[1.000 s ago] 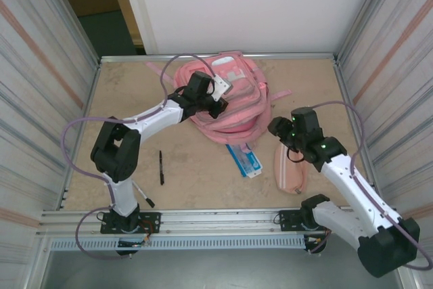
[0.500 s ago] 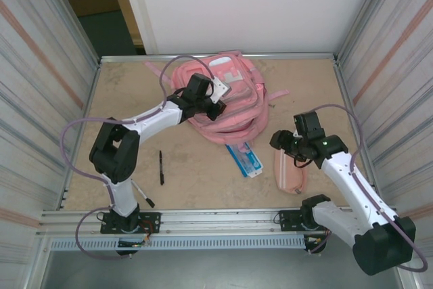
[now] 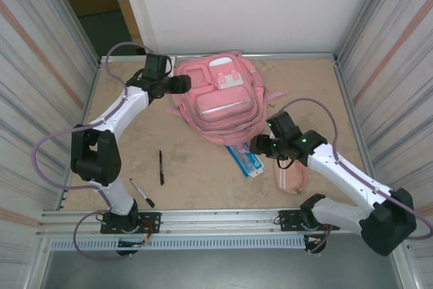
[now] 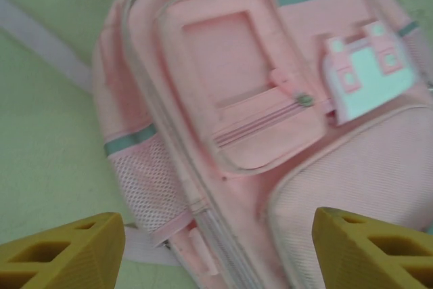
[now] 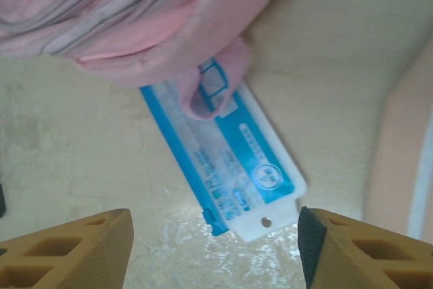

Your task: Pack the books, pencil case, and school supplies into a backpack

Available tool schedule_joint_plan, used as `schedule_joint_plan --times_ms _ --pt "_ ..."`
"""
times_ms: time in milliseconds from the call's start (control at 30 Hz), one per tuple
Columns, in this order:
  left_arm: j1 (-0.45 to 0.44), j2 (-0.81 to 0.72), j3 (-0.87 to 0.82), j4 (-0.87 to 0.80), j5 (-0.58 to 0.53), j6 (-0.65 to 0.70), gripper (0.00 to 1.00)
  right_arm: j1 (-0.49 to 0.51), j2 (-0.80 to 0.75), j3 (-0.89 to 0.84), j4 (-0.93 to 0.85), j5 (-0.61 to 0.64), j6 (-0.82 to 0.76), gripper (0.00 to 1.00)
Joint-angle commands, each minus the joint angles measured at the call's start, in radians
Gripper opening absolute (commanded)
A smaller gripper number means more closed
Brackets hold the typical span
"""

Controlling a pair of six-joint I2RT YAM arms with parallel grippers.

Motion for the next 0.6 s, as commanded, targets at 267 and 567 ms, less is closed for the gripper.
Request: schedule_joint_plan --times_ms 267,567 --pt "0.108 0.206 -0.006 0.13 0.24 -0.168 0.76 0.154 0.155 0.073 0.091 0.119 0.065 0.66" --pt "0.106 0.254 -0.146 0.377 0.332 -0.218 0.65 0.207 0.272 0.094 0.151 0.126 0.115 0.66"
